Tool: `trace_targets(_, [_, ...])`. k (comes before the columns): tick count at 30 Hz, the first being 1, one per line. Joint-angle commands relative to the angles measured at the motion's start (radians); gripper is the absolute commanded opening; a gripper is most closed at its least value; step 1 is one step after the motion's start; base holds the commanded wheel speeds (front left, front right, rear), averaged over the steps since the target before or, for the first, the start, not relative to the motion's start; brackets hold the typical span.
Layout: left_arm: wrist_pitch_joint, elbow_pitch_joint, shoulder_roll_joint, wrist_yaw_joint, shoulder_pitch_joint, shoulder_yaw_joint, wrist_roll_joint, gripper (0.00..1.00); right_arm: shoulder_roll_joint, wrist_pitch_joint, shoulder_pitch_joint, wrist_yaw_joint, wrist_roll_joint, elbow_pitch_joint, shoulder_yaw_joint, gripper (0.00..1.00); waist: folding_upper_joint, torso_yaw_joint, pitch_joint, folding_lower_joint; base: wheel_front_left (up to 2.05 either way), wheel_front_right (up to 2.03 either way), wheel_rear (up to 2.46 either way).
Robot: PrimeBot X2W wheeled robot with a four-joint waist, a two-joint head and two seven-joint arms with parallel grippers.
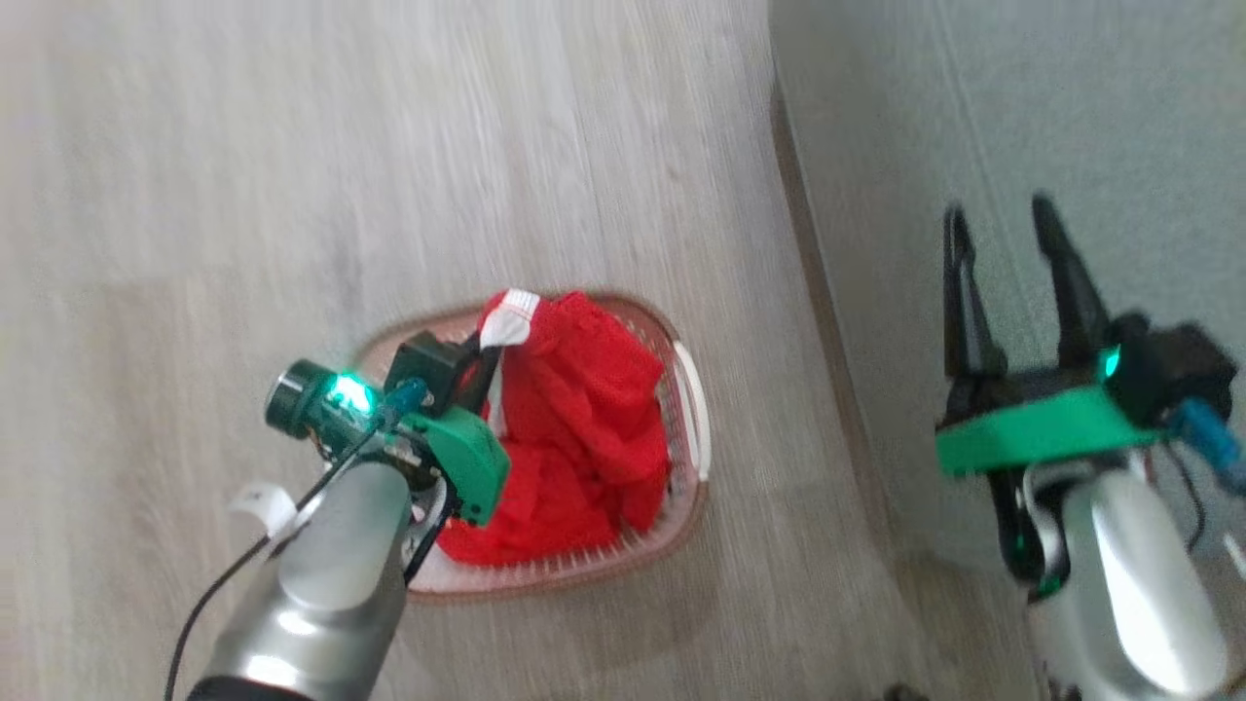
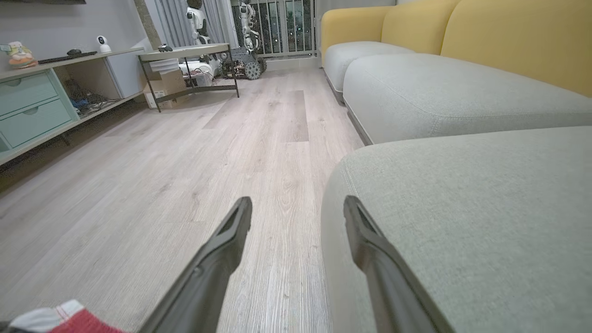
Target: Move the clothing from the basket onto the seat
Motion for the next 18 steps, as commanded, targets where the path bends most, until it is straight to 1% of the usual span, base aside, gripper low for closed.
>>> trace_targets(1, [-0.013,-0.04,0.01,-0.001,0.011,0.028,-0.014,0.0,-0.004,-0.006,0.037,0.007,-0.009,-0.014,0.012,1.0,-0.0001,0.06,-0.151,0.0,0.0,0.0,0.0])
trace_targets(5, [-0.012,-0.068,0.014,-0.008,0.019,0.03,-0.036,0.0,-0.004,-0.006,0.109,0.007,-0.016,0.023,0.012,1.0,-0.0001,0.08,-0.259,0.0,0.0,0.0,0.0])
trace_targets(11, [0.022,-0.112,0.018,-0.021,0.0,0.019,-0.068,0.0,-0.004,-0.006,0.191,0.007,-0.023,0.063,0.026,1.0,-0.0001,0.097,-0.394,0.0,0.0,0.0,0.0])
trace_targets(18, [0.072,-0.173,0.028,-0.026,-0.047,0.018,-0.095,0.0,-0.004,-0.006,0.213,0.007,-0.027,0.072,0.062,1.0,-0.0001,0.104,-0.448,0.0,0.0,0.0,0.0])
